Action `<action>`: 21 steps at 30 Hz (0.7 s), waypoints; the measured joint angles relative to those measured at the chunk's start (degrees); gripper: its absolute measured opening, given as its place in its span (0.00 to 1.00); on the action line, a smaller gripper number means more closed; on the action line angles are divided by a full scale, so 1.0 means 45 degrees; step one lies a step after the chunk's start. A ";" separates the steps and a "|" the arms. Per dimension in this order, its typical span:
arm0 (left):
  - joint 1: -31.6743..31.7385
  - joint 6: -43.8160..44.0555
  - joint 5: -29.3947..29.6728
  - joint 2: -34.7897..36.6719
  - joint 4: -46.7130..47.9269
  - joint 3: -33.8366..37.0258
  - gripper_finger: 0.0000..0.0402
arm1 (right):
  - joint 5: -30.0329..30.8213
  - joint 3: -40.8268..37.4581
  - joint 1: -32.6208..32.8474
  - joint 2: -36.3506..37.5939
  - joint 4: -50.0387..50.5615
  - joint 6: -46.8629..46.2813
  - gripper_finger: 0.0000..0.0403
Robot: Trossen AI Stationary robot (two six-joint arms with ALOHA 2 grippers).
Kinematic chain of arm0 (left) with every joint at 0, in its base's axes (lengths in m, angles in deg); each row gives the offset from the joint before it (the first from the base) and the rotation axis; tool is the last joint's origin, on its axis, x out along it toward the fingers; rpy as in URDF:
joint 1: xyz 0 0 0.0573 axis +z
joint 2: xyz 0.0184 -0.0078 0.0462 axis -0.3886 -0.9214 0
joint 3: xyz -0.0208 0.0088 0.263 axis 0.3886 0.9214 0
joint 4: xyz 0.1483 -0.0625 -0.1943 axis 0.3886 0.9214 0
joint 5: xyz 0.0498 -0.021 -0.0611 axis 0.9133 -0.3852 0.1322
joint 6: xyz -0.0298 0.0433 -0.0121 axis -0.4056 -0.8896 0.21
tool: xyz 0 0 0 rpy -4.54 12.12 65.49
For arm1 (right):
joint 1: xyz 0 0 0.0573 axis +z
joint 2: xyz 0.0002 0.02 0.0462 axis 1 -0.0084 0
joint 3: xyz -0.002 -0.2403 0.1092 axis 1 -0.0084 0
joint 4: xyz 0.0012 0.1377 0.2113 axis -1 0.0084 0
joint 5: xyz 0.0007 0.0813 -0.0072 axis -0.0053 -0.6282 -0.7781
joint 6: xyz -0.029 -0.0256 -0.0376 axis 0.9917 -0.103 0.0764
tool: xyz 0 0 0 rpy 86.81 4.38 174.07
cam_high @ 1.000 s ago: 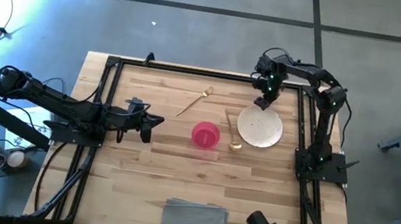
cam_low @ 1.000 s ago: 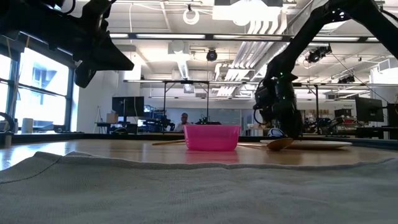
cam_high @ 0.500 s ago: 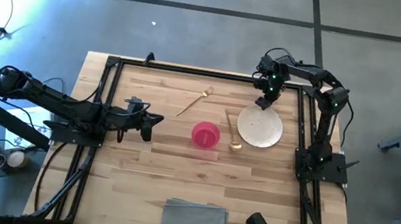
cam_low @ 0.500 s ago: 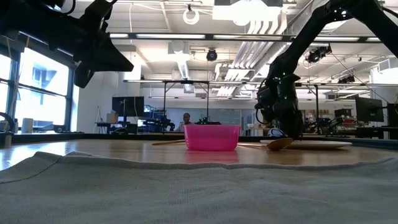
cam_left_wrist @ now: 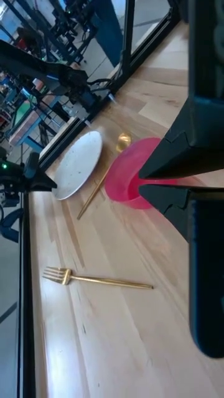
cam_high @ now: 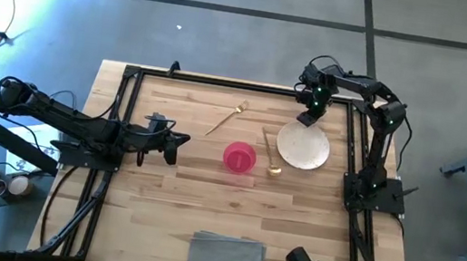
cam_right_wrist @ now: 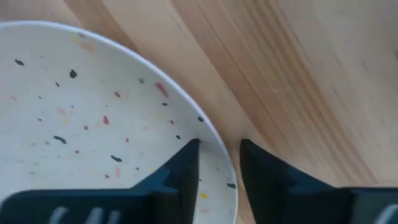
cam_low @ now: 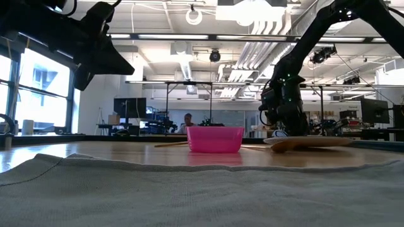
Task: Set table place
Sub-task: Move the white plate to the middle
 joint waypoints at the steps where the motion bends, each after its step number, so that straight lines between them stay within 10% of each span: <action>1: 0.0000 0.0000 0.0021 0.0003 0.0000 0.0000 0.04 | 0.0057 0.0000 0.0000 0.0000 -0.0029 0.0023 0.18; 5: 0.0000 0.0000 0.0195 0.0005 0.0000 0.0000 0.04 | 0.0084 0.0000 -0.0010 0.0000 -0.0070 0.0012 0.03; 21: -0.0002 0.0000 0.0244 0.0005 0.0185 0.0000 0.04 | 0.0713 0.0017 0.0031 0.1795 0.0482 -0.0428 0.00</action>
